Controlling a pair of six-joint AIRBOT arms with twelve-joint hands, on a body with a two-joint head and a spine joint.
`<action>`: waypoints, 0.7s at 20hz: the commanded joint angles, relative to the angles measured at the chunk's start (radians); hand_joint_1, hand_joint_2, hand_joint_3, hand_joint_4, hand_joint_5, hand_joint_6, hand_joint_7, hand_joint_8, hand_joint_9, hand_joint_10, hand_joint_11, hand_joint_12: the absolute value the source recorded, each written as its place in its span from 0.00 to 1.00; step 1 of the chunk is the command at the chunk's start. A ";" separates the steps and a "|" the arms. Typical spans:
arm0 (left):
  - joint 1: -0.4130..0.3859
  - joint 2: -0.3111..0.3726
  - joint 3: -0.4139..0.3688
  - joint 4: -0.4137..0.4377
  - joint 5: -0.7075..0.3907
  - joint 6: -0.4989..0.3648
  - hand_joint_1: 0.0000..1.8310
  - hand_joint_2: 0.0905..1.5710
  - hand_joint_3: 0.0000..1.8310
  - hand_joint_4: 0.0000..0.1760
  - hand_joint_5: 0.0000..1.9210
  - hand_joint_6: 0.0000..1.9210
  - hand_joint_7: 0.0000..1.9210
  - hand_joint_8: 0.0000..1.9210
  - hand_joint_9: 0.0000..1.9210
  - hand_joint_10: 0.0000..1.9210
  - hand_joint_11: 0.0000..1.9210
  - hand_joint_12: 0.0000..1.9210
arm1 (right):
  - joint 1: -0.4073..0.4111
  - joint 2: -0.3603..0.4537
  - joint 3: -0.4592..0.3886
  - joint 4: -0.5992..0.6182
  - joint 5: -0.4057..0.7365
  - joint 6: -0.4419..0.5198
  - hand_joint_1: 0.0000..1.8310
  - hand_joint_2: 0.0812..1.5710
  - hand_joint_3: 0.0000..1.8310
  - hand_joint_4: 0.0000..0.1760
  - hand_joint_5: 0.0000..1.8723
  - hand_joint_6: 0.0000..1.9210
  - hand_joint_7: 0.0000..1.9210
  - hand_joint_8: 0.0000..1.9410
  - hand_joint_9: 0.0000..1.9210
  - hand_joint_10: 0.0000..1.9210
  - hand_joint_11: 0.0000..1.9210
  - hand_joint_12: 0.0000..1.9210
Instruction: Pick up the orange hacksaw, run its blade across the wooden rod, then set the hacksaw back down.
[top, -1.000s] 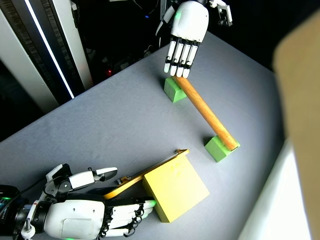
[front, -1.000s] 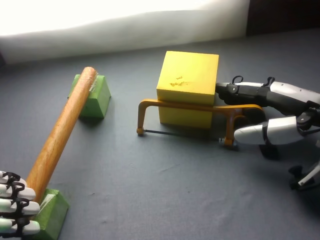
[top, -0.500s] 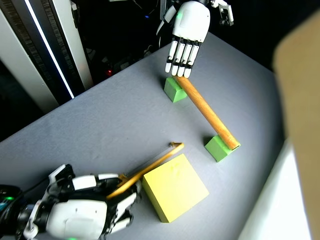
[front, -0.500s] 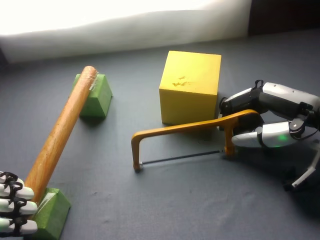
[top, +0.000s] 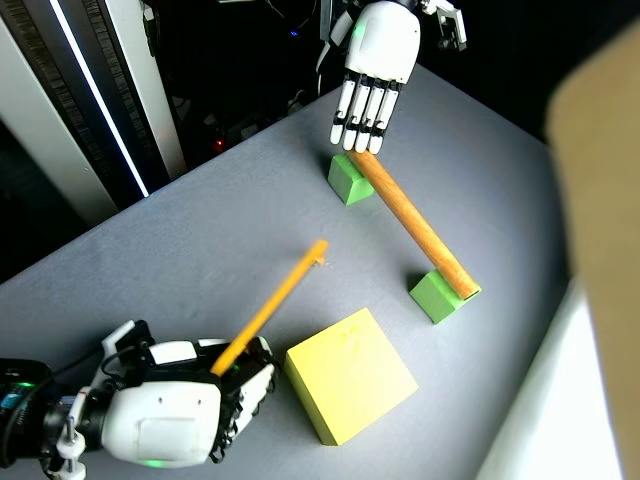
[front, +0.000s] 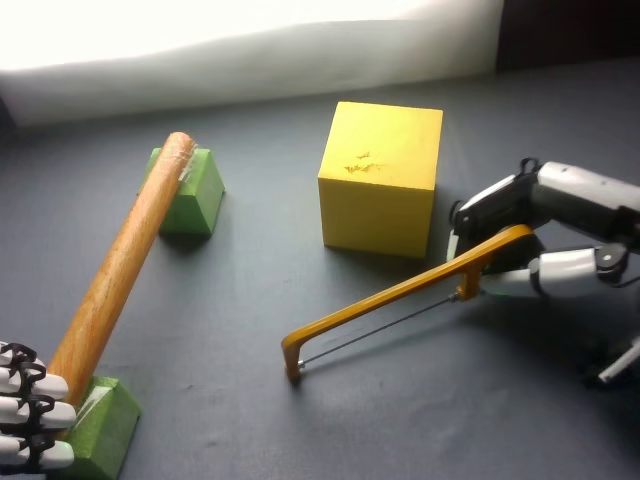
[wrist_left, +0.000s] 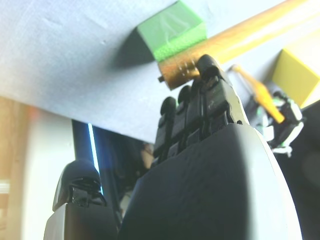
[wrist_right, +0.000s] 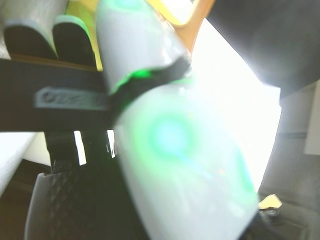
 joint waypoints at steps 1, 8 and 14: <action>-0.003 0.008 0.003 -0.031 -0.008 -0.002 0.08 0.69 0.00 0.00 0.04 0.00 0.01 0.00 0.02 0.00 0.00 0.16 | -0.003 0.021 -0.019 0.061 0.138 -0.004 0.75 0.70 0.00 0.00 0.49 0.47 0.48 0.54 0.51 0.65 0.47 0.69; -0.002 0.007 0.002 -0.031 -0.007 -0.002 0.09 0.69 0.00 0.00 0.04 0.00 0.01 0.00 0.02 0.00 0.00 0.20 | 0.004 0.174 -0.212 0.198 0.209 -0.144 0.75 0.69 0.00 0.00 0.49 0.46 0.49 0.53 0.50 0.66 0.46 0.71; 0.001 0.001 0.005 -0.031 -0.006 -0.002 0.07 0.69 0.00 0.00 0.04 0.00 0.01 0.00 0.02 0.00 0.00 0.15 | -0.009 0.245 -0.418 0.490 0.384 -0.362 0.75 0.70 0.00 0.00 0.48 0.49 0.48 0.56 0.49 0.67 0.45 0.71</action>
